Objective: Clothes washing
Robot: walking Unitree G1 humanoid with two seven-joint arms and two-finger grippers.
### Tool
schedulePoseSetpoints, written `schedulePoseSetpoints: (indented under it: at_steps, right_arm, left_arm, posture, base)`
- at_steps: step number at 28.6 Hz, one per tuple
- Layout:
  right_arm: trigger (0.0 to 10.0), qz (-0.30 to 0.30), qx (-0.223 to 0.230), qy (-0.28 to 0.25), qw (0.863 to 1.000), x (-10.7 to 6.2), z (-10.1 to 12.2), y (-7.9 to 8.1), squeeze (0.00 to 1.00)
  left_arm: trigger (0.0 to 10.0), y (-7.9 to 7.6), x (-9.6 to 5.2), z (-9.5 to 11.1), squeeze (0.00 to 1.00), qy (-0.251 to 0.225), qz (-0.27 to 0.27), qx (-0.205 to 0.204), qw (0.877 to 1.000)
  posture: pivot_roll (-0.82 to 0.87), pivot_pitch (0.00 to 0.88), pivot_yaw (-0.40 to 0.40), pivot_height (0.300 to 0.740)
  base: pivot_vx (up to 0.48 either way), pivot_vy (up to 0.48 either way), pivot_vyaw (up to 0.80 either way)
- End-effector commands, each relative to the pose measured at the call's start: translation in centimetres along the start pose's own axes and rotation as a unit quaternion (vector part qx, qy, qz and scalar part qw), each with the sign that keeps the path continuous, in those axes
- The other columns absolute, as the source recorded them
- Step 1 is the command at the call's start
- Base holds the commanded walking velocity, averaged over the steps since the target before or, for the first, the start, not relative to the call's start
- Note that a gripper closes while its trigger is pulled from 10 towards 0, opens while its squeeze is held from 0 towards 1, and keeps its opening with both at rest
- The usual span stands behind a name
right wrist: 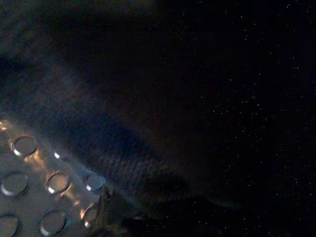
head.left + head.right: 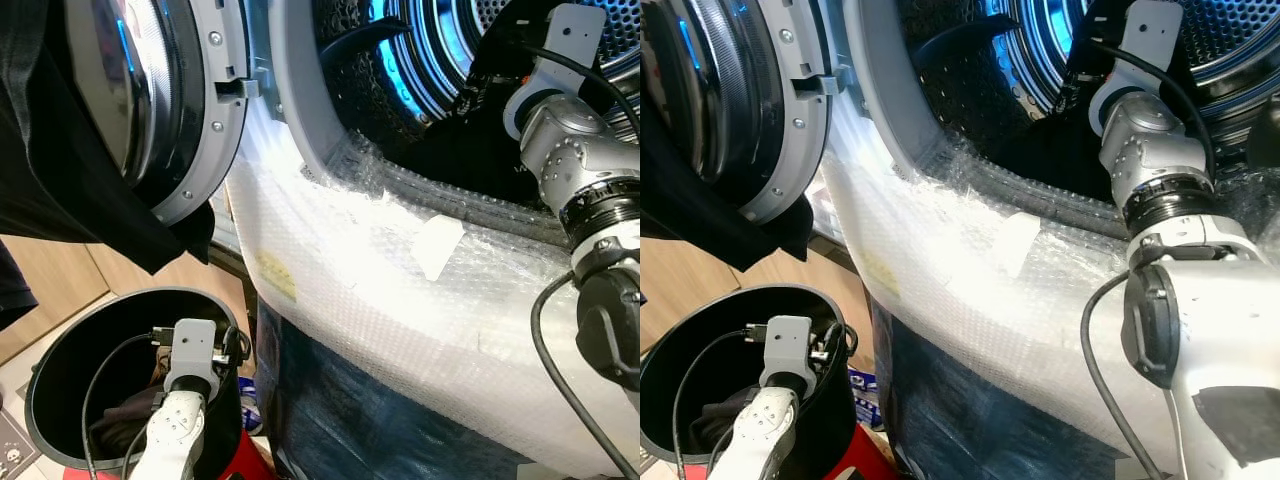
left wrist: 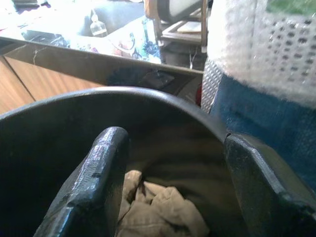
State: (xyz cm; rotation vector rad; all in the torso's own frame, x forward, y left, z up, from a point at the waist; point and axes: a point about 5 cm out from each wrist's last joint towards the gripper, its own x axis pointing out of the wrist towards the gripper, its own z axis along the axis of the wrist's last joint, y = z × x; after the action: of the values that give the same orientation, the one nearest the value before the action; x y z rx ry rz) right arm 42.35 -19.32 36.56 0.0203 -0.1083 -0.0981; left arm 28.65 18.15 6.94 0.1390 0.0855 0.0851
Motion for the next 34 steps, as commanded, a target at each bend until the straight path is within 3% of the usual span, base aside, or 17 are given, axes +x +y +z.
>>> schedulePoseSetpoints:
  at_steps: [1,3,6,9,11,14,16,17,20,24,25,26,27,29,32,33,34]
  right_arm:
    - [10.0,-0.011,-0.004,-0.032,0.999,-0.2,2.2,-0.2,1.00]
    - [10.0,-0.051,0.040,-0.100,0.993,-0.7,5.4,-1.6,1.00]
    - [10.0,-0.077,0.033,-0.141,0.986,-1.1,7.3,-2.5,1.00]
    - [10.0,-0.037,-0.024,-0.118,0.992,-0.7,5.6,-1.0,1.00]
    - [10.0,-0.023,-0.043,-0.062,0.997,-0.2,2.6,-0.2,1.00]
    - [10.0,-0.013,0.004,-0.063,0.998,-0.1,1.9,-0.1,1.00]
    - [10.0,-0.028,0.021,-0.092,0.995,-0.3,3.0,-0.6,1.00]
    - [10.0,-0.056,0.056,-0.144,0.986,-0.8,5.8,-1.9,1.00]
    - [10.0,-0.098,0.044,-0.223,0.969,-2.0,9.6,-3.6,1.00]
    - [10.0,-0.089,0.021,-0.228,0.969,-2.0,9.8,-3.1,1.00]
    - [10.0,-0.081,-0.014,-0.196,0.977,-1.5,8.4,-2.5,1.00]
    - [10.0,-0.053,-0.061,-0.113,0.990,-0.6,4.7,-1.5,1.00]
    - [10.0,-0.031,-0.083,-0.069,0.994,-0.2,2.6,-0.8,1.00]
    - [10.0,0.006,-0.082,-0.021,0.996,0.0,0.1,0.2,1.00]
    - [10.0,-0.015,-0.070,-0.070,0.995,-0.2,2.5,-0.2,1.00]
    - [10.0,-0.042,-0.061,-0.136,0.988,-0.7,5.5,-0.9,1.00]
    - [10.0,-0.050,-0.056,-0.157,0.985,-0.9,6.5,-1.1,1.00]
  left_arm:
    - [10.0,0.1,-0.3,0.0,0.00,0.003,-0.002,0.002,1.000]
    - [10.0,0.2,-0.2,0.1,0.00,0.000,0.000,0.004,1.000]
    - [10.0,0.4,-0.1,0.5,0.00,-0.005,0.005,0.003,1.000]
    - [10.0,0.1,-0.2,0.4,0.00,-0.001,-0.005,0.008,1.000]
    - [10.0,0.0,-0.3,0.2,0.00,0.004,-0.004,0.004,1.000]
    - [10.0,-0.2,-0.4,0.2,0.00,0.004,-0.005,0.002,1.000]
    - [10.0,-0.3,-0.4,0.5,0.00,0.000,-0.009,0.004,1.000]
    - [10.0,-0.2,-0.3,0.7,0.00,-0.003,-0.007,0.005,1.000]
    - [10.0,0.2,-0.2,0.9,0.00,-0.006,0.002,0.002,1.000]
    - [10.0,0.3,-0.2,0.9,0.00,-0.006,0.004,0.002,1.000]
    - [10.0,0.3,-0.2,0.9,0.00,-0.004,0.003,0.003,1.000]
    - [10.0,0.2,-0.2,0.8,0.00,-0.002,-0.001,0.006,1.000]
    - [10.0,0.1,-0.1,0.9,0.00,-0.002,-0.002,0.006,1.000]
    - [10.0,0.0,0.0,1.1,0.00,-0.004,-0.002,0.004,1.000]
    - [10.0,-0.1,0.1,1.3,0.00,-0.007,-0.004,0.002,1.000]
    - [10.0,-0.2,0.0,1.3,0.00,-0.008,-0.006,0.002,1.000]
    - [10.0,-0.2,0.0,1.3,0.00,-0.008,-0.006,0.002,1.000]
  posture:
    - [-0.01,0.000,-0.029,0.740]
    - [0.00,0.000,-0.030,0.740]
    - [0.00,0.000,-0.034,0.740]
    - [0.00,0.000,-0.041,0.740]
    - [-0.01,0.000,-0.027,0.740]
    - [0.00,0.000,-0.028,0.740]
    - [0.00,0.006,-0.026,0.740]
    - [0.00,0.013,-0.026,0.740]
    - [0.00,0.014,-0.025,0.740]
    - [-0.01,0.017,-0.022,0.740]
    - [-0.01,0.021,-0.020,0.740]
    - [-0.01,0.019,-0.024,0.740]
    - [-0.01,0.021,-0.024,0.740]
    - [-0.01,0.027,-0.016,0.740]
    - [-0.01,0.029,-0.013,0.740]
    - [-0.01,0.028,-0.014,0.740]
    - [-0.01,0.028,-0.014,0.740]
  base:
    - [0.000,0.000,0.00]
    - [0.000,0.000,0.00]
    - [0.000,0.000,0.00]
    - [0.000,0.000,0.00]
    - [0.000,0.000,0.00]
    - [0.000,0.000,0.00]
    - [0.000,0.000,0.00]
    - [0.000,0.000,0.00]
    - [0.000,0.000,0.00]
    - [0.000,0.000,0.00]
    - [0.000,0.000,0.00]
    - [0.000,0.000,0.00]
    - [0.000,0.000,0.00]
    - [0.000,0.000,0.00]
    - [0.000,0.000,0.00]
    - [0.000,0.000,0.00]
    - [0.000,0.000,0.00]
